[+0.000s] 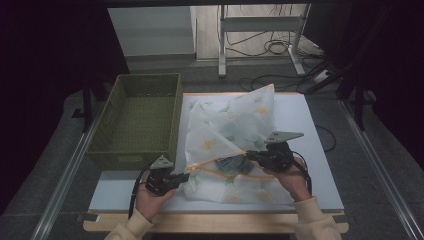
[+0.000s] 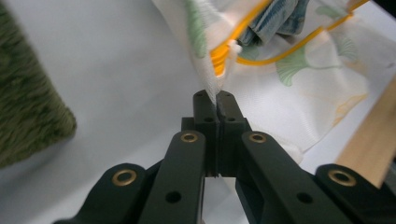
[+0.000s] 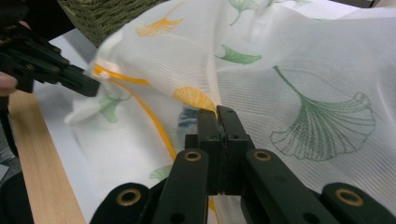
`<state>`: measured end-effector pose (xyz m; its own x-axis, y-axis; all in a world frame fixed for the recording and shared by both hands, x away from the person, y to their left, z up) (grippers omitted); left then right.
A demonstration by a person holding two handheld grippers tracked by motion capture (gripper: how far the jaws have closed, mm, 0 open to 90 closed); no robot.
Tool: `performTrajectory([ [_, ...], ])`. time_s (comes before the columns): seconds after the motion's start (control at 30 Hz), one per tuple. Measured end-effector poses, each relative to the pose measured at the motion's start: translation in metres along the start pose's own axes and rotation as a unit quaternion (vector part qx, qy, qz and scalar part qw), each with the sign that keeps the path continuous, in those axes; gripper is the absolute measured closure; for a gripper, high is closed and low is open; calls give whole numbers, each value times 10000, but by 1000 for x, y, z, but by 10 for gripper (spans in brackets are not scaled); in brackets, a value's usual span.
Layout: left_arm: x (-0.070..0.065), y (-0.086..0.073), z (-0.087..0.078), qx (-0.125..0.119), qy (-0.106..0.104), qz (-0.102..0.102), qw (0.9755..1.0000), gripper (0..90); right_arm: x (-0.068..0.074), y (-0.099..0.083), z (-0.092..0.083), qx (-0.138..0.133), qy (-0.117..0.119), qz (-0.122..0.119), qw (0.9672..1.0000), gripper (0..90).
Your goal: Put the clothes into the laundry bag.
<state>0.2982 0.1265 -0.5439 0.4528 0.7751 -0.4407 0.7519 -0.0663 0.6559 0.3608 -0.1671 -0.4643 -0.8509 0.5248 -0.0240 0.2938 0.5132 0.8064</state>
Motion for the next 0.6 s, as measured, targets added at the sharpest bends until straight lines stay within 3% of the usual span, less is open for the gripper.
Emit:
performTrajectory([
  [0.13, 4, -5, -9, 14, -264, -187, 9995, 900, 1, -3, 0, 58, 21, -50, 10000, 893],
  [0.27, 8, -11, -11, 89, -277, -198, 9994, 899, 6, -6, 3, 157, 87, -226, 9996, 892],
  [0.6, 17, -24, -14, 225, -196, -271, 9992, 876, 17, -18, 12, 359, 225, -383, 9984, 888],
])
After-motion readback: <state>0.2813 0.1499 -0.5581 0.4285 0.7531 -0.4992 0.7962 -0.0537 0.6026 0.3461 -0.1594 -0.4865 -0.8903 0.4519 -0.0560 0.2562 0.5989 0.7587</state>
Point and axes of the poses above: each handheld gripper's, and its own axes: z roughly forward along the jaws, y roughly out of its top, x roughly to its left, the point moved 5 cm from there along z, roughly forward along the jaws, and after that the axes turned 10 degrees about -z, right-handed, at the moved point
